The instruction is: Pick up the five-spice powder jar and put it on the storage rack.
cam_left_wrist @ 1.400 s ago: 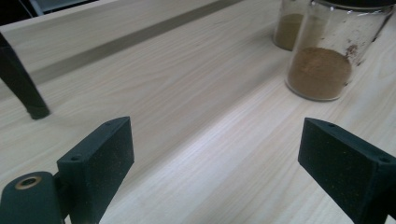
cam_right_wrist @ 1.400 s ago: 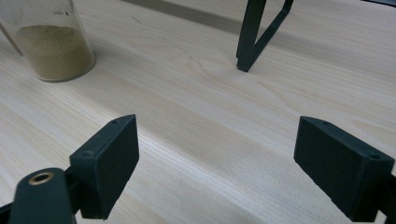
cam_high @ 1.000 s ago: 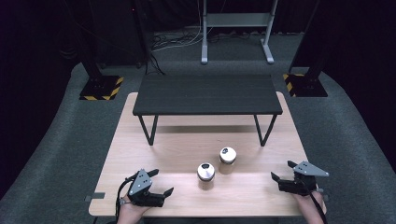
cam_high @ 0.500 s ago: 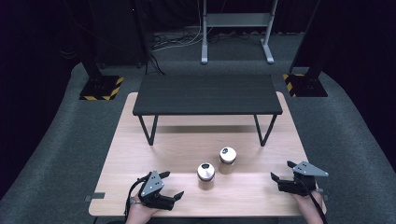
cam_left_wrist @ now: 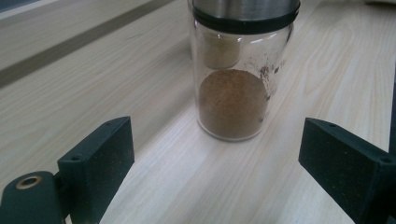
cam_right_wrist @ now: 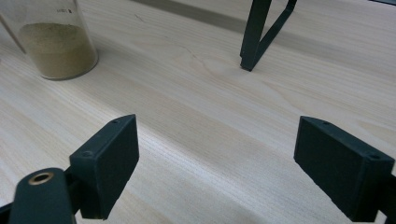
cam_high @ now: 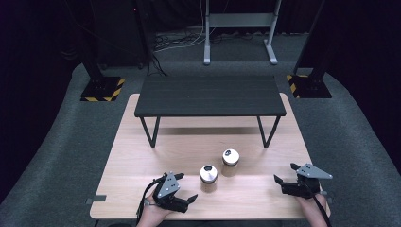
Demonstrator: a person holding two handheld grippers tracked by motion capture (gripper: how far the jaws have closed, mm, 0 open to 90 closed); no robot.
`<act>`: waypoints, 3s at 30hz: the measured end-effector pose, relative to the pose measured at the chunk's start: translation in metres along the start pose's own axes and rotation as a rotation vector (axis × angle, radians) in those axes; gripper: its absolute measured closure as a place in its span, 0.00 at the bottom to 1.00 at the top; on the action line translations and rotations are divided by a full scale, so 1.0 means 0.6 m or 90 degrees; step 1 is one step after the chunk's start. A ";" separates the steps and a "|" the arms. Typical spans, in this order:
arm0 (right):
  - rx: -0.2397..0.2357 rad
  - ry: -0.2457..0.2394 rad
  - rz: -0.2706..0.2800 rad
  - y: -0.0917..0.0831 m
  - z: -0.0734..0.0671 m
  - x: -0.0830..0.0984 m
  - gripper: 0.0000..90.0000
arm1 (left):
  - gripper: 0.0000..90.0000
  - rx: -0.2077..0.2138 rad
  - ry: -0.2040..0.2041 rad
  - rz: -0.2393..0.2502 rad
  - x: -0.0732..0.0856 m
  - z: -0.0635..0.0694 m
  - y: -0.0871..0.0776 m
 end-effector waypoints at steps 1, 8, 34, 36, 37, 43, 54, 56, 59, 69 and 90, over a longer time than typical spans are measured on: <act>0.000 0.000 0.000 0.000 0.000 0.000 0.14 | 0.11 0.000 0.001 0.002 -0.001 0.002 0.003; 0.000 0.001 0.000 0.000 0.000 0.000 0.14 | 0.11 0.003 0.006 0.013 -0.013 0.017 0.023; -0.004 0.000 0.001 0.001 0.001 0.000 0.14 | 0.25 0.018 -0.014 0.039 -0.019 0.037 0.080; -0.003 0.000 0.001 0.000 0.001 0.000 0.14 | 0.28 0.020 -0.012 0.041 -0.019 0.037 0.082; -0.003 0.000 0.001 0.000 0.001 0.000 0.14 | 0.30 0.023 -0.011 0.043 -0.019 0.038 0.082; -0.003 -0.001 0.002 0.000 0.001 0.000 0.14 | 0.33 0.024 -0.027 0.044 -0.019 0.037 0.083; -0.004 0.000 0.003 0.000 0.001 0.000 0.15 | 0.34 0.019 -0.023 0.053 -0.019 0.037 0.078; -0.004 0.000 0.002 0.000 0.001 0.000 0.15 | 0.34 0.018 -0.024 0.056 -0.020 0.037 0.077; -0.004 0.000 0.003 0.000 0.001 0.000 0.15 | 0.34 0.017 -0.033 0.063 -0.022 0.033 0.072; -0.004 0.000 0.000 0.001 0.000 0.000 0.15 | 0.34 0.006 -0.049 0.075 -0.032 0.018 0.057; -0.004 0.002 0.003 -0.001 -0.001 0.000 0.15 | 0.34 -0.038 -0.065 0.099 -0.096 -0.018 0.037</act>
Point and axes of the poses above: each handheld gripper's, and its own axes: y roughly forward along the jaws, x roughly out of its underside, z roughly to its right, the point moved 9 cm from there along y, roughly forward along the jaws, and after that the axes turned 15 degrees about -x, right-handed, at the moved point
